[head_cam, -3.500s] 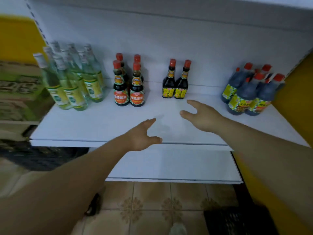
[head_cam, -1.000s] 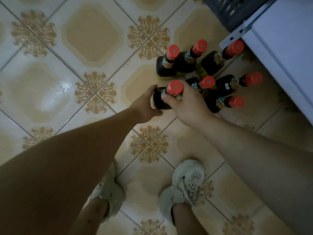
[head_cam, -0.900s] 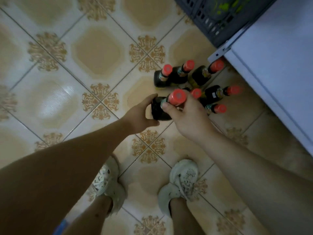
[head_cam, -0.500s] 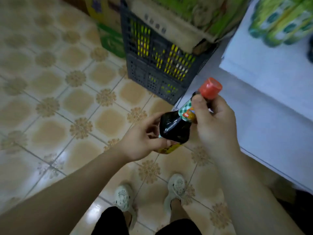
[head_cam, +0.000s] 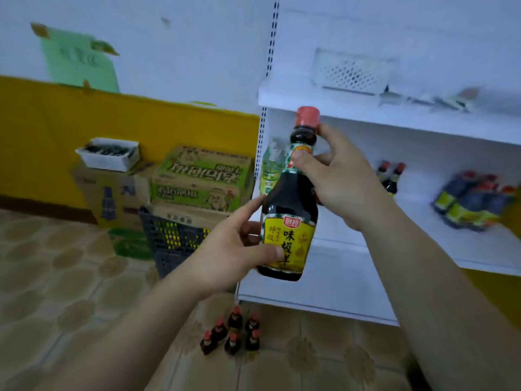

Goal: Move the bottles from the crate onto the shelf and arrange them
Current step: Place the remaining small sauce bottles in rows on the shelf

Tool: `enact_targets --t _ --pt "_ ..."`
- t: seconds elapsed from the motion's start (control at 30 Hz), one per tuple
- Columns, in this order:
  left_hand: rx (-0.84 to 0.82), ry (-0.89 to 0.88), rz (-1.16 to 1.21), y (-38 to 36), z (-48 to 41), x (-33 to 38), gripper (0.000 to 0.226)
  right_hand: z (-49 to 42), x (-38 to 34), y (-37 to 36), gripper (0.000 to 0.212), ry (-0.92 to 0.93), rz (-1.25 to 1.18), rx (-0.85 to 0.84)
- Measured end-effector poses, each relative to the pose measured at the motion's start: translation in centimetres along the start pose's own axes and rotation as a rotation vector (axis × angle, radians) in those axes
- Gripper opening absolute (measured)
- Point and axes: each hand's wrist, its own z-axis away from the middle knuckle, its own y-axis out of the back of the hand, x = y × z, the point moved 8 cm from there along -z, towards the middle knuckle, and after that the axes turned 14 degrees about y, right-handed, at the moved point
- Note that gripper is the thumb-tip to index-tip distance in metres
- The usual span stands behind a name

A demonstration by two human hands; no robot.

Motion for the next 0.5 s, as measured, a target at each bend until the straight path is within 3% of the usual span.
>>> enact_targets --t 0.17,0.3,0.5 --pt "-0.099 -0.097 -0.019 -8.4 0.4 4.9 0.067 2.6 0.5 9.8 0.048 -0.035 0.043 0.098" --pt "-0.162 -0.084 -0.043 -16.8 -1.0 5.3 0.076 6.3 3.1 17.1 0.060 -0.062 0.090 0.112" --pt "-0.265 -0.072 -0.112 -28.8 -5.0 3.3 0.076 12.3 8.3 26.5 0.060 -0.129 0.143 0.181"
